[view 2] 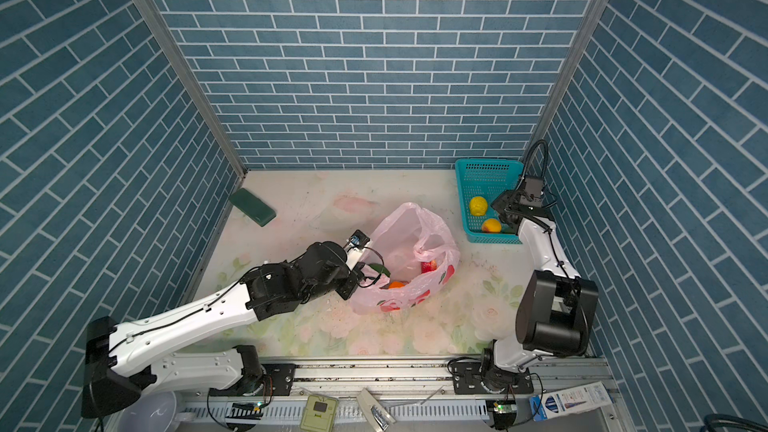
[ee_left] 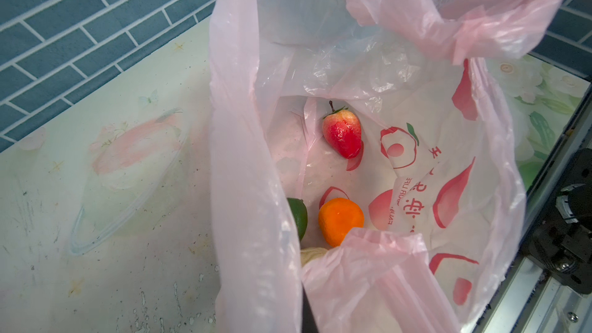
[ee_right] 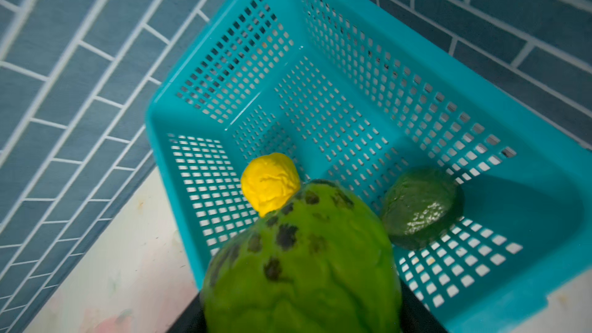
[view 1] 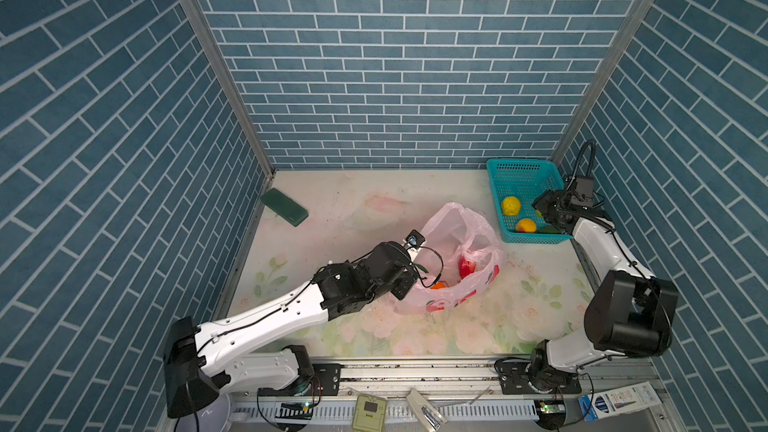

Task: Untie the knot of the plastic bag and take out the fruit
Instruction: 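Lift the green fruit out and carry it over the teal basket, then open the right gripper to drop the green fruit into the basket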

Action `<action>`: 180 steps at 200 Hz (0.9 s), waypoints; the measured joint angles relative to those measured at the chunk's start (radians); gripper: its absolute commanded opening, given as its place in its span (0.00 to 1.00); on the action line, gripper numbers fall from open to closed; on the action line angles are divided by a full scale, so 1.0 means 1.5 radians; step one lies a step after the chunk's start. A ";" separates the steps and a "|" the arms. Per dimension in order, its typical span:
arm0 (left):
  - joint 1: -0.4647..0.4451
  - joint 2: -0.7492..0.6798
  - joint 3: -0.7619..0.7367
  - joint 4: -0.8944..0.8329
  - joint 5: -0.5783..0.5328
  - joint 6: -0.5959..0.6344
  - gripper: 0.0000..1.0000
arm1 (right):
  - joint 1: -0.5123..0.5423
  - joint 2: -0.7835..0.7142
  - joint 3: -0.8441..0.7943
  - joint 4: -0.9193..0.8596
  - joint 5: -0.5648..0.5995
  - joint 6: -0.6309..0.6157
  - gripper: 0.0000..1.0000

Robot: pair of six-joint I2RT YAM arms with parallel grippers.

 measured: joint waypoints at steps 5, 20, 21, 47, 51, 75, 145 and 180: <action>0.000 0.002 0.001 0.000 0.000 -0.002 0.00 | -0.004 0.011 0.000 0.005 -0.001 -0.003 0.52; 0.001 0.006 0.002 -0.001 -0.002 -0.009 0.00 | -0.017 0.039 0.000 0.019 -0.003 -0.008 0.53; 0.001 0.006 0.002 -0.001 -0.003 -0.009 0.00 | -0.018 0.042 0.000 0.020 -0.003 -0.008 0.53; 0.001 0.004 -0.004 0.006 -0.005 -0.029 0.00 | -0.035 0.085 0.007 0.039 -0.011 -0.009 0.63; 0.001 0.003 -0.007 0.007 -0.006 -0.032 0.00 | -0.037 0.093 0.011 0.040 -0.012 -0.009 0.65; 0.001 -0.008 -0.028 0.010 -0.010 -0.052 0.00 | -0.043 0.127 0.036 0.043 -0.016 -0.018 0.79; -0.015 -0.048 -0.100 0.056 -0.006 -0.111 0.00 | -0.043 0.129 0.065 0.021 -0.023 -0.027 0.87; -0.016 -0.055 -0.114 0.071 0.003 -0.121 0.00 | -0.028 0.099 0.065 -0.020 -0.043 -0.027 0.88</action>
